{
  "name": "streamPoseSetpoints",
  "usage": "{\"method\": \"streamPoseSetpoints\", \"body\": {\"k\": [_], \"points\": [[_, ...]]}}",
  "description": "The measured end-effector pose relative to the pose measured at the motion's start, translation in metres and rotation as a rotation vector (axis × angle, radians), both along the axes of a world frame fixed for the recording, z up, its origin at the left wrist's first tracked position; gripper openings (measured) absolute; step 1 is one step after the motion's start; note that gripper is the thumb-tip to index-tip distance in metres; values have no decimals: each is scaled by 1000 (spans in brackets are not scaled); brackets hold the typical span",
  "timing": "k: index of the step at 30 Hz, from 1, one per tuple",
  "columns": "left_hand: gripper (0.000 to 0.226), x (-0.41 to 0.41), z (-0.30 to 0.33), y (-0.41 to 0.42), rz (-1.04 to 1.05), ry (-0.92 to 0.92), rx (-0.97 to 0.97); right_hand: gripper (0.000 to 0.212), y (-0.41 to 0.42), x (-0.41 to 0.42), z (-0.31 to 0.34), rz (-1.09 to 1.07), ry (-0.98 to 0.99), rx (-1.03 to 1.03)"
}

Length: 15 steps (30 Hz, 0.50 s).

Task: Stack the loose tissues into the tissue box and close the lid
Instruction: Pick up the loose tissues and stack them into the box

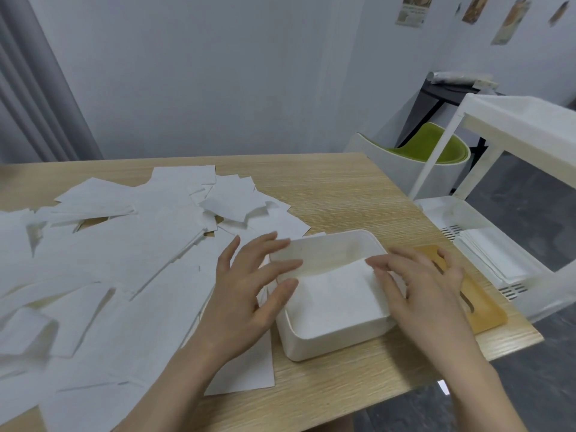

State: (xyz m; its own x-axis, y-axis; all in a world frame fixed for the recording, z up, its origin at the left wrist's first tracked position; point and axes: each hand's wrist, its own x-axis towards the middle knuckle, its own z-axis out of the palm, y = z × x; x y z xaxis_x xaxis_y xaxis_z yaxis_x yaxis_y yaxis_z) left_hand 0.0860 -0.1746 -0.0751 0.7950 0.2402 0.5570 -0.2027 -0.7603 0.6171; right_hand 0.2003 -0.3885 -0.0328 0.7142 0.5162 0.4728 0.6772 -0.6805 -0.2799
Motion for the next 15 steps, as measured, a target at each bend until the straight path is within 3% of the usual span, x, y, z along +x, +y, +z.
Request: {"method": "streamPoseSetpoints", "body": {"k": [3,5,8,11,15], "points": [[42,-8,-1,3,-15,77,-250,16,8,7,11,214,62,-160],[48,-11,-4,6,-68,135,-421,27,18,15,21,360,227,-323],[51,-11,-8,7,-139,173,-526,51,36,28,24,428,427,-499],[56,-10,-9,4,-162,180,-590,67,52,37,18,437,415,-671],[55,-10,-9,7,-160,177,-583,64,59,46,7,411,350,-740]]}}
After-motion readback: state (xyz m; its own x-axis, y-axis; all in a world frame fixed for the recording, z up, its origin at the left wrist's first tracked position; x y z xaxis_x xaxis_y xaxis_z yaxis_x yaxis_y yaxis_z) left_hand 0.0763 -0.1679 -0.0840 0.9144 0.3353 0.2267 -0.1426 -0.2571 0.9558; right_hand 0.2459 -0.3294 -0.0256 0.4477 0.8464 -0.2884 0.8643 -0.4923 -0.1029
